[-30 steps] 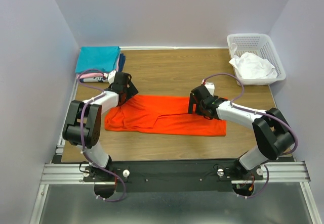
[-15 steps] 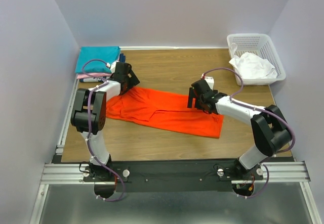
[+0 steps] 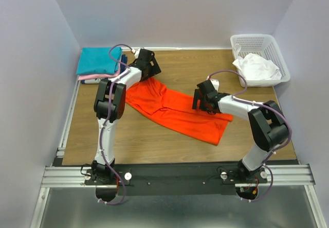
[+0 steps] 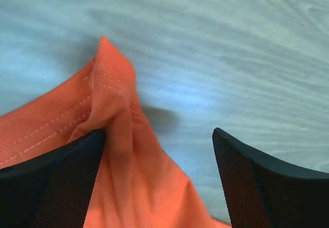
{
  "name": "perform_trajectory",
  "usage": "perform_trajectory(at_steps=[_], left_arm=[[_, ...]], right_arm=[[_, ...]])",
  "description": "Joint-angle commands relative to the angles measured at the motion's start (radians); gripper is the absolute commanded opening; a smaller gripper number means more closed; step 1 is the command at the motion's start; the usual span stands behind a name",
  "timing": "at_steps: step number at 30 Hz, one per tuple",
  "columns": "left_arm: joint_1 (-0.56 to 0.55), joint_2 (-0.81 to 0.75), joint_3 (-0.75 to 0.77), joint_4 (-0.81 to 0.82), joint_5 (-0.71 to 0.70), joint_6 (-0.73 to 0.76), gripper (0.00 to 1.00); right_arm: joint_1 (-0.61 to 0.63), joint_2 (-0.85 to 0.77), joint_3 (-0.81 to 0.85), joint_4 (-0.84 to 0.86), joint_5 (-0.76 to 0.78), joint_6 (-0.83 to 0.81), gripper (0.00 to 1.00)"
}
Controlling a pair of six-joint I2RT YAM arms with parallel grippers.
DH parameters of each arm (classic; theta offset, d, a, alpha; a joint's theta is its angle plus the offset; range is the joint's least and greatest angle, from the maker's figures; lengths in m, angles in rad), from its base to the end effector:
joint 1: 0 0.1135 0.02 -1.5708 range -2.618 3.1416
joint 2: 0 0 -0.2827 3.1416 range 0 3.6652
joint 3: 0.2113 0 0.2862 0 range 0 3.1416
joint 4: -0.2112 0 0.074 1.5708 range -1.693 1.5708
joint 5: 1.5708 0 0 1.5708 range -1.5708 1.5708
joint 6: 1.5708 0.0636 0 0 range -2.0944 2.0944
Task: Fold and stack the t-shirts
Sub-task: Fold the tshirt
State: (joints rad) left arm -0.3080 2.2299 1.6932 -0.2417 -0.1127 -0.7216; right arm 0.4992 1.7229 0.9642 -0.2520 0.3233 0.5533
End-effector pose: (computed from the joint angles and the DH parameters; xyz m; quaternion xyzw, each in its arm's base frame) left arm 0.5377 -0.1636 0.1492 -0.2104 0.8970 -0.1445 0.3610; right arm 0.3421 0.1635 0.1302 0.0701 0.9469 0.0033 0.3136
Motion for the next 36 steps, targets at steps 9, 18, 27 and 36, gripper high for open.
perform_trajectory(at_steps=[9, 18, 27, 36], left_arm=[[-0.086, 0.303, 0.534, -0.177, 0.102, -0.007, 0.93], [-0.112, 0.407, 0.641, -0.073, 0.254, -0.074, 0.98], [-0.140, 0.474, 0.703, 0.103, 0.337, -0.165, 0.98], [-0.143, 0.554, 0.760, 0.291, 0.340, -0.291, 0.99]], right_arm=[[0.080, -0.244, -0.318, -0.032, -0.271, 0.040, 1.00], [0.285, -0.281, -0.337, 0.025, -0.486, -0.015, 1.00], [0.433, -0.224, -0.288, 0.106, -0.567, -0.026, 1.00], [0.437, -0.331, -0.243, 0.103, -0.472, -0.026, 1.00]])
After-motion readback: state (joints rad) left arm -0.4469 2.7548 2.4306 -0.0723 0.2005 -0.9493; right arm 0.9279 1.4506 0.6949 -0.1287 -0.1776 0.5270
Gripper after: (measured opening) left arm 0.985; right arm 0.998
